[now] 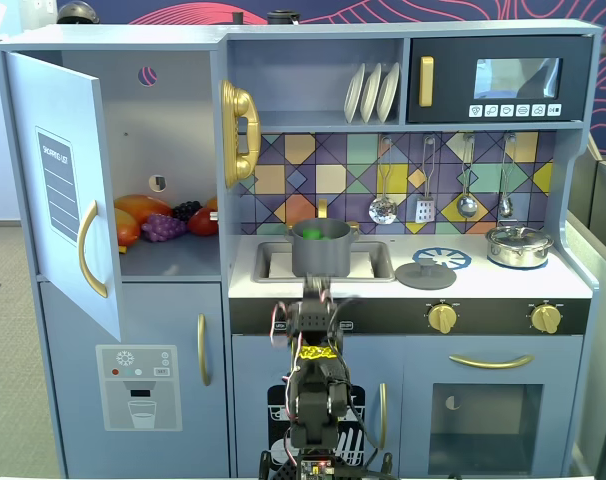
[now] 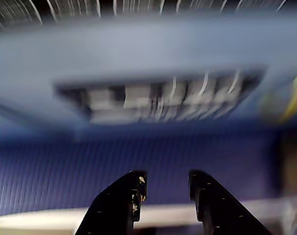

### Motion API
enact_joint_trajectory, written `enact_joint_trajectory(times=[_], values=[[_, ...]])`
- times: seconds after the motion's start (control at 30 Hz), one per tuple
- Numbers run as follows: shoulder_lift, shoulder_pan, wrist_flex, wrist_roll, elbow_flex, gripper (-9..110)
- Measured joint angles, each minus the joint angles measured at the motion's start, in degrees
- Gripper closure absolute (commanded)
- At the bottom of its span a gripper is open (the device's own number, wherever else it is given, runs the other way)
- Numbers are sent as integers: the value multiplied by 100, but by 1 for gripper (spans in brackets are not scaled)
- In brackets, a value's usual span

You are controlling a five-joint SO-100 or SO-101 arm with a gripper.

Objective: Pick up the green pineapple from the left cabinet and place it in the gray recipient

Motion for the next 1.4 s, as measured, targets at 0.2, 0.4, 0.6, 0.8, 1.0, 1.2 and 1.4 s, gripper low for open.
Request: enact_joint_trajectory(times=[0.2, 0.4, 0.6, 0.8, 1.0, 1.2, 1.4], values=[[536, -299, 167, 598, 1397, 101], [1011, -264, 1072, 439, 1521, 100], [1239, -62, 1134, 185, 1564, 98], [1239, 334, 1134, 97, 1564, 97], [1248, 343, 1160, 97, 1564, 97], [1248, 343, 1160, 97, 1564, 97], [1248, 343, 1160, 97, 1564, 97]])
